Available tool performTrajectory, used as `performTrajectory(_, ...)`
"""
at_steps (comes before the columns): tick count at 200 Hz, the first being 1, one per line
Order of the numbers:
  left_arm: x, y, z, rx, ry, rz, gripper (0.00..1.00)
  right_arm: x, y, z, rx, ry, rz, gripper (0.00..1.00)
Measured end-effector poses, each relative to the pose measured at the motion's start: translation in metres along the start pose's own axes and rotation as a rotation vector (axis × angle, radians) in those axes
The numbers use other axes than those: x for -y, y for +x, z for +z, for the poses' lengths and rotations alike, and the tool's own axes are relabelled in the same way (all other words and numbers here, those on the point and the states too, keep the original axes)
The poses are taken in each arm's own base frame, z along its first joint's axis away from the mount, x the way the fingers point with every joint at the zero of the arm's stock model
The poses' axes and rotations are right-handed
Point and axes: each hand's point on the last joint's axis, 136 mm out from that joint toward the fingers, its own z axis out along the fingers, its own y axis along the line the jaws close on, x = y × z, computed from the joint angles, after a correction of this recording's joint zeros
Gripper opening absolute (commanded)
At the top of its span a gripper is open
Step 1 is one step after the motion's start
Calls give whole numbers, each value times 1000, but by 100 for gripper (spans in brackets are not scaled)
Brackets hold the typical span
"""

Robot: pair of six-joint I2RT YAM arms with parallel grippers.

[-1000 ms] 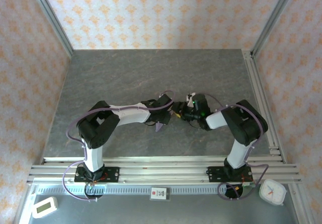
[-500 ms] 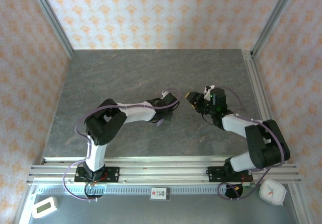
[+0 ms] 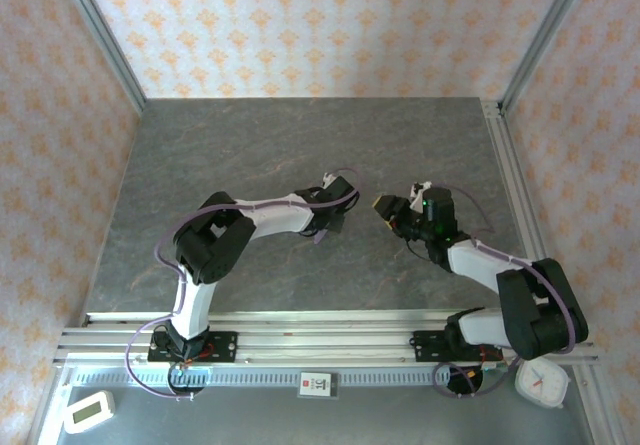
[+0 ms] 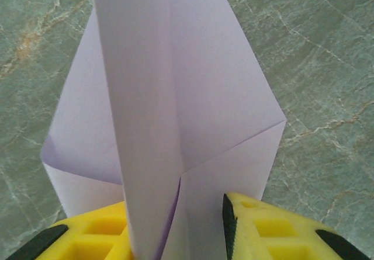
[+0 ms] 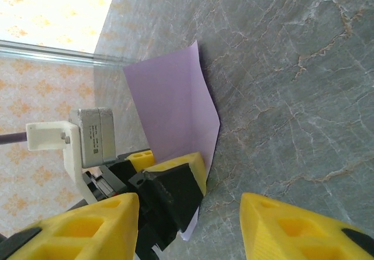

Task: Fold a paper plane with a square sheet of paper (pick it up from the middle)
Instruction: Move a paper plane to the center of the table.

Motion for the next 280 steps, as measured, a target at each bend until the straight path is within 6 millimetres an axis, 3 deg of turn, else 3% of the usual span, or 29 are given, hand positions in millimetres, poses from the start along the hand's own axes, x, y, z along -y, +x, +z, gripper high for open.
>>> performTrajectory(49, 5, -25, -11, 37, 17, -11, 39, 0, 0, 0, 0, 0, -9, 50)
performTrajectory(142, 6, -27, -13, 30, 19, 12, 43, 6, 4, 0, -12, 10, -4, 54)
performTrajectory(182, 9, -40, -28, 56, 50, -2, 46, 6, 5, 1, -13, 11, -7, 59)
performTrajectory(223, 1, -79, -70, 158, 102, -51, 54, 8, 5, 1, -16, 25, -18, 68)
performTrajectory(231, -3, -87, -81, 182, 113, -63, 61, 8, 3, 0, -16, 40, -28, 74)
performTrajectory(239, -8, -97, -96, 216, 126, -71, 73, 8, 0, -1, -9, 59, -41, 81)
performTrajectory(256, -21, -117, -132, 313, 153, -102, 90, -2, -20, -7, 52, 116, -93, 91)
performTrajectory(267, -34, -128, -157, 388, 166, -132, 93, -15, -41, -14, 132, 151, -140, 100)
performTrajectory(280, -54, -135, -184, 478, 161, -171, 96, -32, -69, -30, 255, 186, -197, 100)
